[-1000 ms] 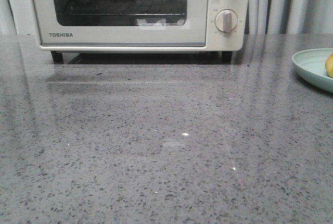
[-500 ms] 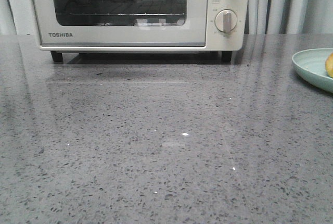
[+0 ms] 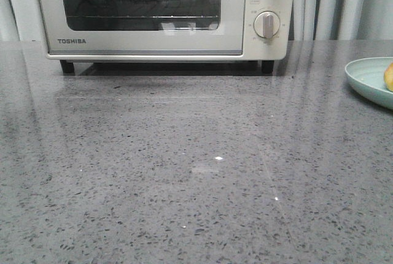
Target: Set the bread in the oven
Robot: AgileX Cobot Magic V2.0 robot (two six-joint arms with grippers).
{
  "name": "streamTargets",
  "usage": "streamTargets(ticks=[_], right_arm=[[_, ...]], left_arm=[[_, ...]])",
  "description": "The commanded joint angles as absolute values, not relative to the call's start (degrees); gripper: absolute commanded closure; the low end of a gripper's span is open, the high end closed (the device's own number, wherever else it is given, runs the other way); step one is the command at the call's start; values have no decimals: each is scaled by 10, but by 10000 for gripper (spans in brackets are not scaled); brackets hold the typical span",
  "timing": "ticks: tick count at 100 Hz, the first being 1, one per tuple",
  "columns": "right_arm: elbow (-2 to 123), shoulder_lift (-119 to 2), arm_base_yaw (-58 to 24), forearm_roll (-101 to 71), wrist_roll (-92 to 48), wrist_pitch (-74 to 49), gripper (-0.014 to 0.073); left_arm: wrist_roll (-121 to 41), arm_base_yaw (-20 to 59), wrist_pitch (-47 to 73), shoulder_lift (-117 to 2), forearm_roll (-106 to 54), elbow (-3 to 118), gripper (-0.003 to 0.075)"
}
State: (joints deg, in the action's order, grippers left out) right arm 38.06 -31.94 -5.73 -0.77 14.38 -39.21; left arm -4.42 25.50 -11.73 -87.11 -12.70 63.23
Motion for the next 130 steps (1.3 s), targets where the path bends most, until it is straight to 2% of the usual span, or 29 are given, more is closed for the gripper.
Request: streamTargets(ticks=[1,45,77,108,130], right_arm=[[400,-326,-58,-7,137,-354,669],[400,-326,-58,-7,137,-354,669],[400,-326,-58,-7,137,-355,669],[400,-325,-58,-8,137,-387,669],[400,-325,-58,-12,137,-461,669]], left_arm=[[-45,259,-156,-863,-125,652,741],[-45,259,-9,-869,-126,647,741],[-45,259,-18,-824,-161,528,741],[-45,315,-43,-689,-221,351,741],[-45,396,-9,-551,-225,326,742]])
